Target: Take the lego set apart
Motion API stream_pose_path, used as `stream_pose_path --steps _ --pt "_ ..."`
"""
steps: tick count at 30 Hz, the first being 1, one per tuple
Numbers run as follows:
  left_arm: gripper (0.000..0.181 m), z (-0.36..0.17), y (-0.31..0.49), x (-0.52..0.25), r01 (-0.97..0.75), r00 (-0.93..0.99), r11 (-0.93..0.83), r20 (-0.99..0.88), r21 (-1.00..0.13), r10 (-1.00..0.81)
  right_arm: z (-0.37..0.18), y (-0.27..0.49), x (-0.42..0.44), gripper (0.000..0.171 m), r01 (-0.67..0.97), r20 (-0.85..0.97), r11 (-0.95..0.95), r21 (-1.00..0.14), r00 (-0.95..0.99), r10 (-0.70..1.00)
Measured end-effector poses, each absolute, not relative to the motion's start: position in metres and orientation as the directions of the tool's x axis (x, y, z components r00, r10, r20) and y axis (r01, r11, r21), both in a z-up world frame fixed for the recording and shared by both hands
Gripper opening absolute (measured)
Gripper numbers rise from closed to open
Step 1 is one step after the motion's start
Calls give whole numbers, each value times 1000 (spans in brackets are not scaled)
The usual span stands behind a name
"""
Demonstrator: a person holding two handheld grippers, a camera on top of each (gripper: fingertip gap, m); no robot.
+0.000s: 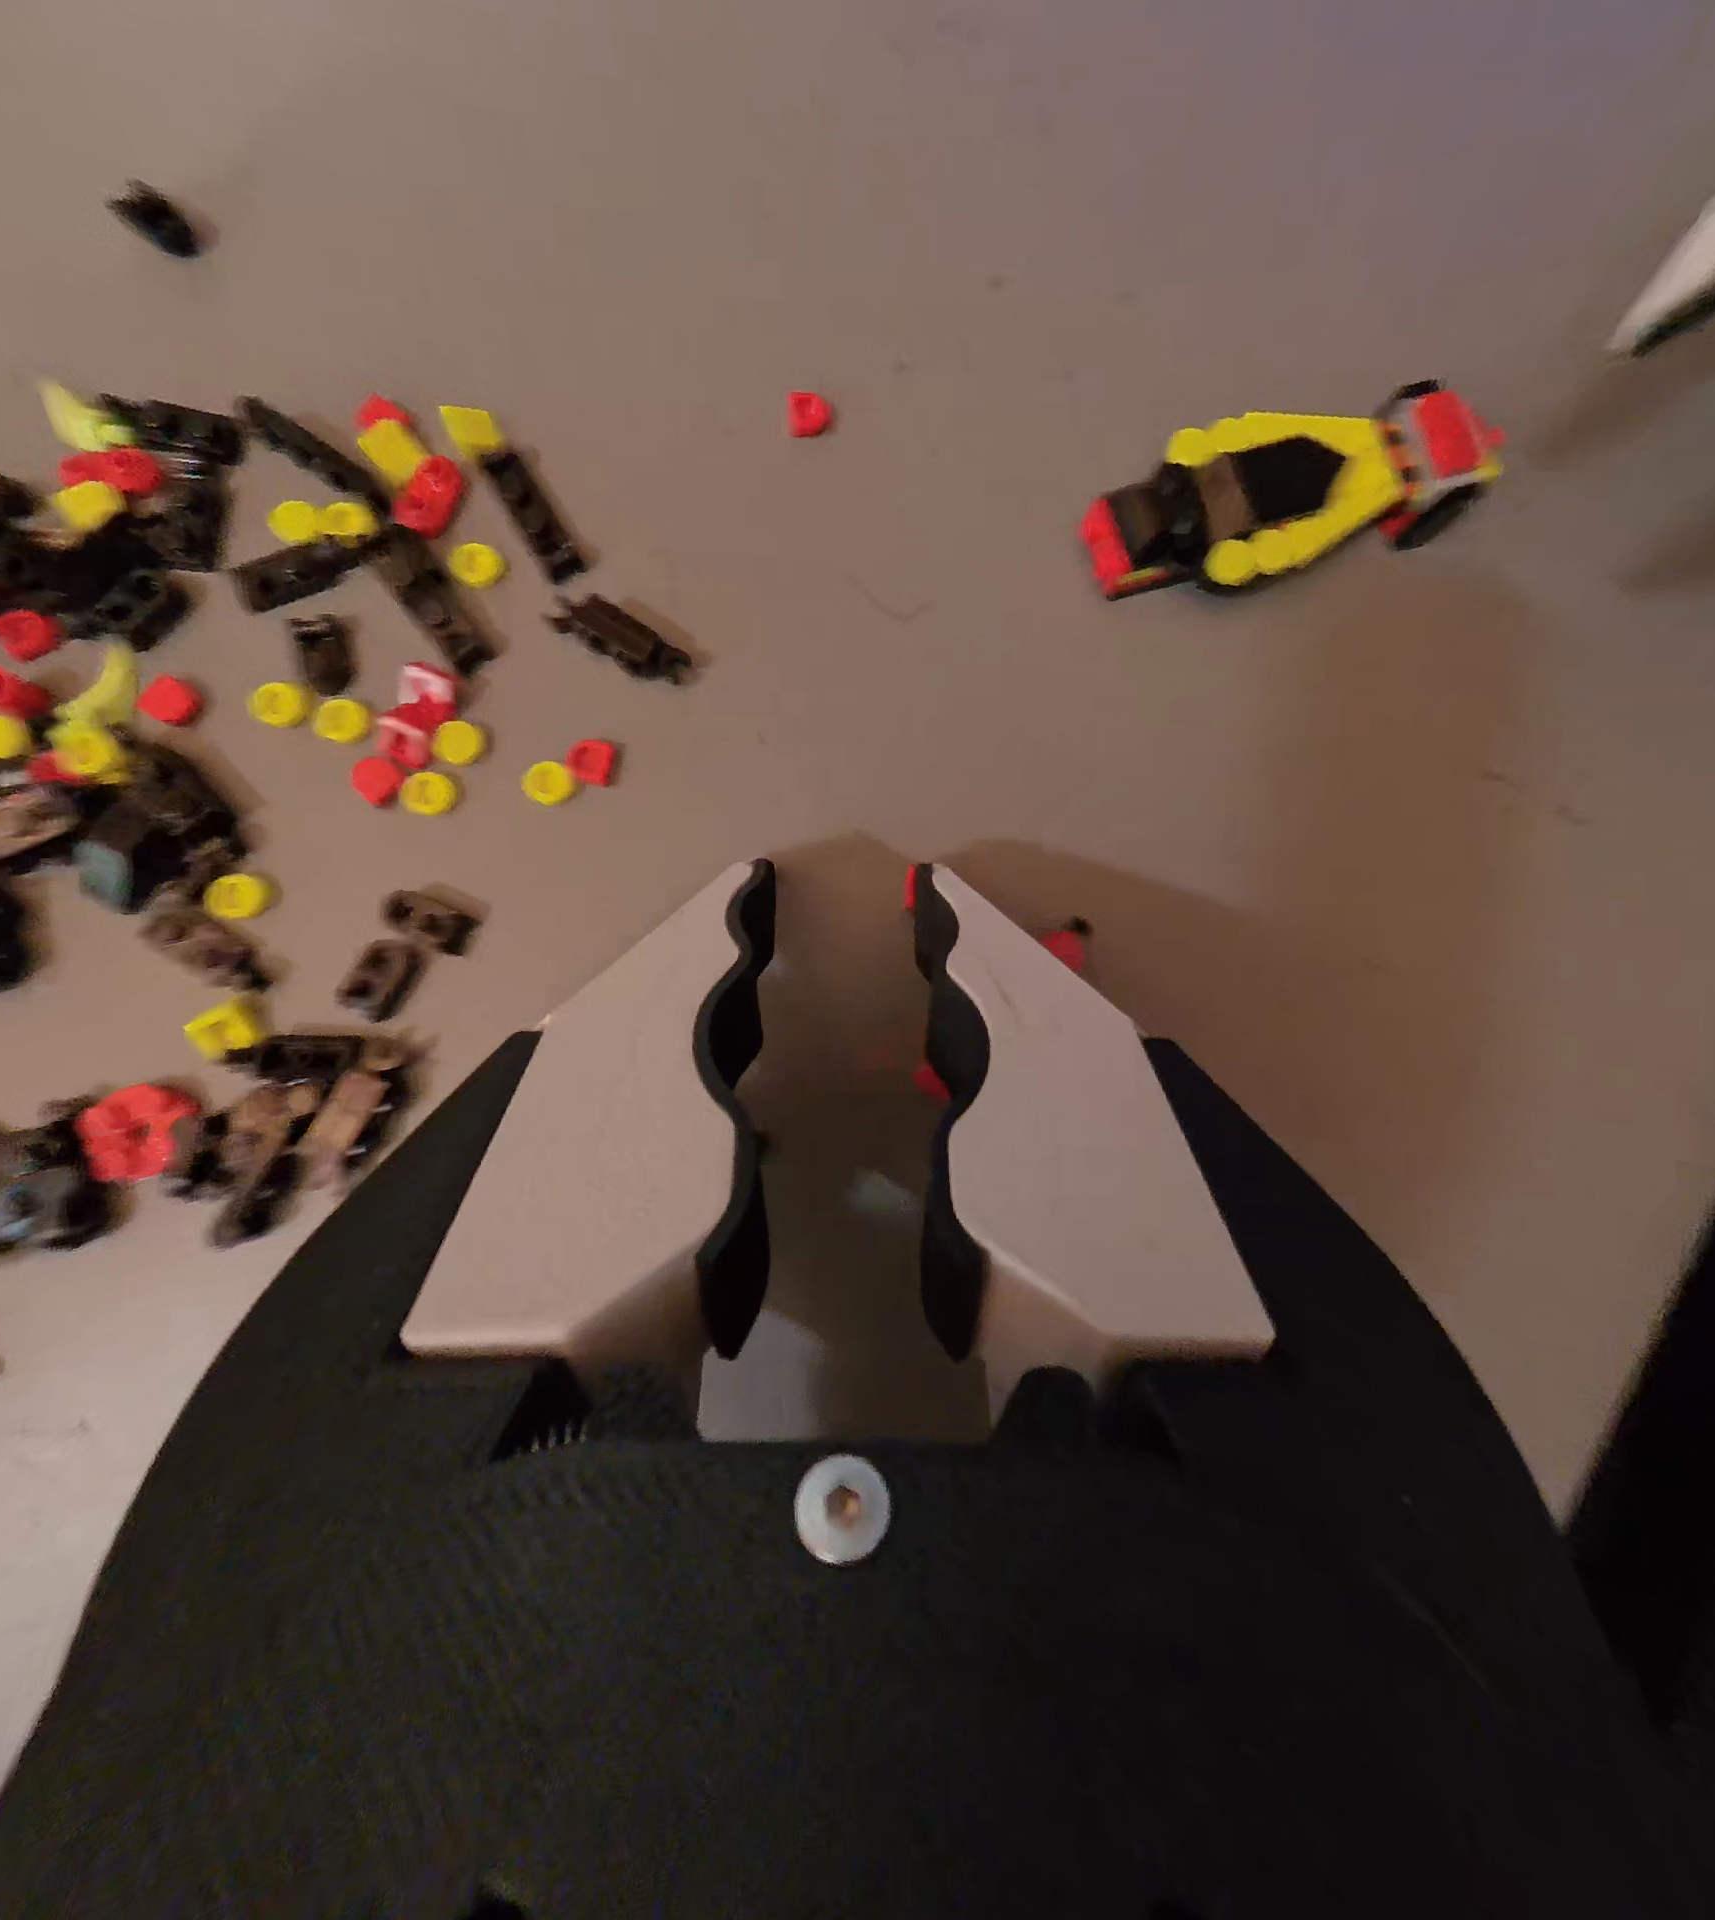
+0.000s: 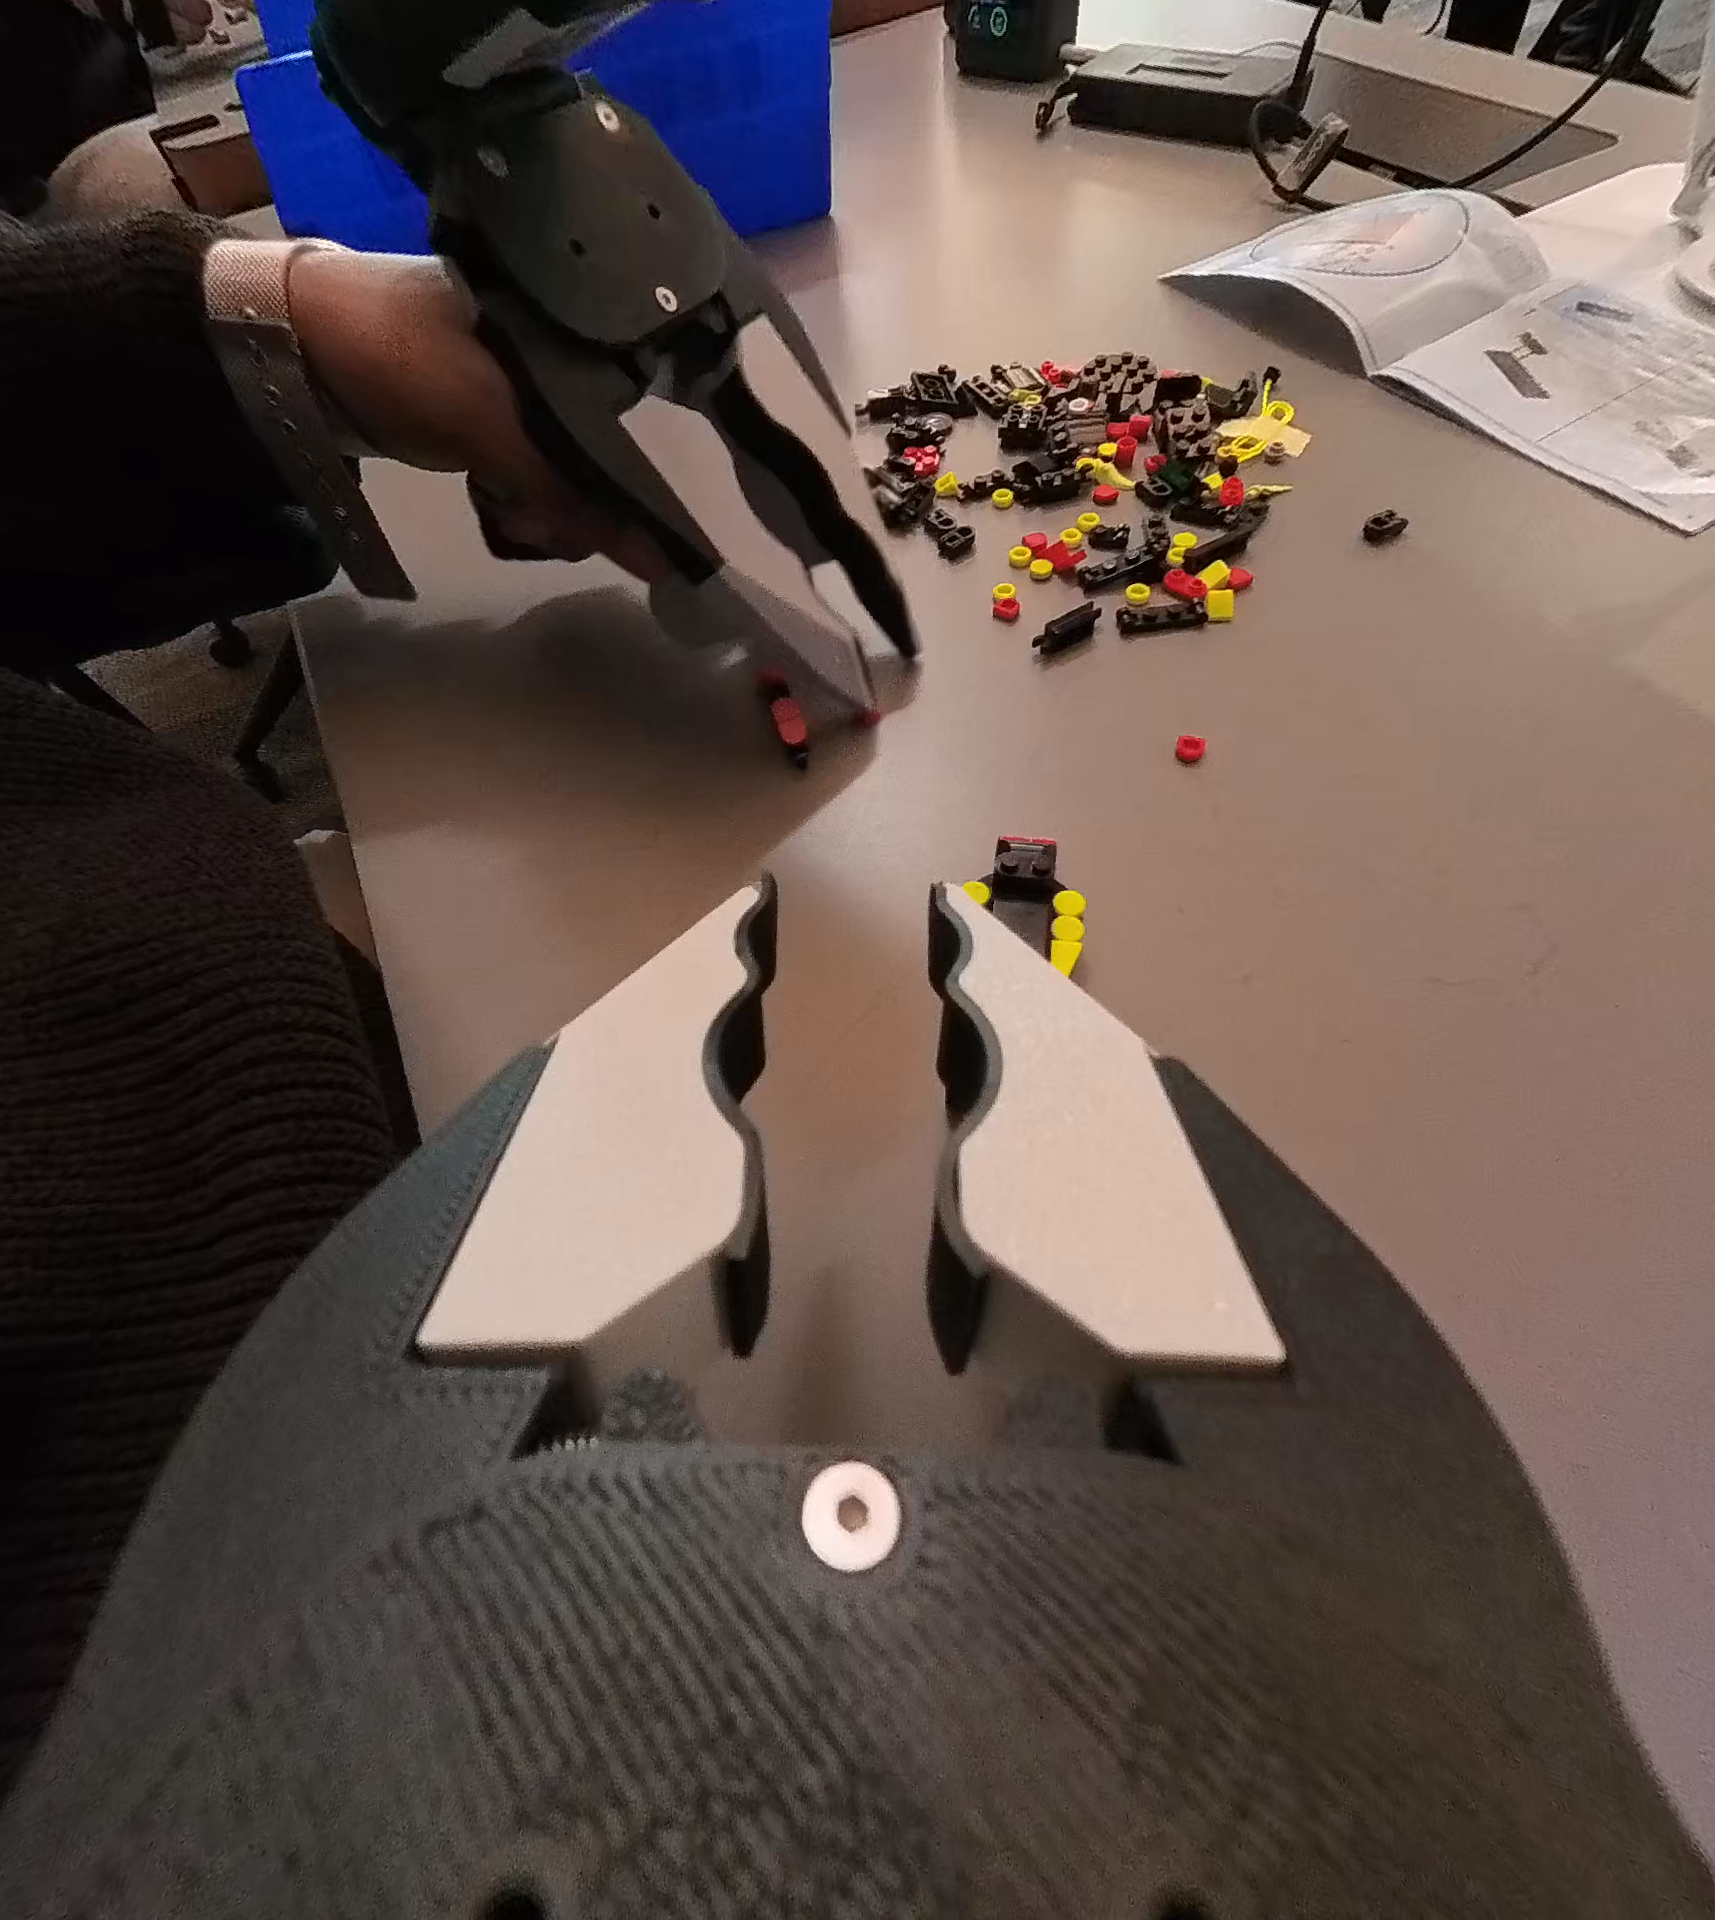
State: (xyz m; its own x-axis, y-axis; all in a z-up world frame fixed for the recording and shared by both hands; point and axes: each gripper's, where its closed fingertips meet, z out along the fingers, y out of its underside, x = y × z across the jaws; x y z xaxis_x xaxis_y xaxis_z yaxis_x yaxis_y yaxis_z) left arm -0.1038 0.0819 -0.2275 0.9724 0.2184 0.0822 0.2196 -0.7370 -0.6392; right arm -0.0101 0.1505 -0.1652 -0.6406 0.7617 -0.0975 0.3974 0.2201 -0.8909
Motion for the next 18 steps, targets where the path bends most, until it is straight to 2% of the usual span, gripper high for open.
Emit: stream_pose_path --steps 1,3,4,9,12,14,16,18 --pt "26 -228 79 -117 217 964 -737 22 -640 266 -166 150 -10 28 399 -98 222 -890 -642 761" --pt "17 -218 64 -165 227 875 -712 -182 -665 448 -166 150 -10 28 400 -97 225 -888 -644 759" --pt "16 -212 59 -175 216 853 -699 -217 -682 475 -166 150 -9 28 399 -96 226 -889 -645 758" --pt "16 -179 52 -178 297 846 -500 -18 -813 532 -165 150 -9 28 398 -95 226 -889 -643 760" --pt "16 -179 37 -184 346 837 -482 32 -805 547 -165 151 -9 28 397 -93 226 -890 -643 760" --pt "19 -189 37 -162 344 900 -546 102 -764 423 -166 151 -9 28 398 -91 230 -888 -643 761" --pt "31 -198 39 -120 257 966 -638 174 -726 191 -167 152 -9 28 401 -89 234 -886 -642 762" --pt "31 -210 31 -117 167 984 -697 79 -698 157 -168 153 -9 28 402 -88 237 -884 -641 762"
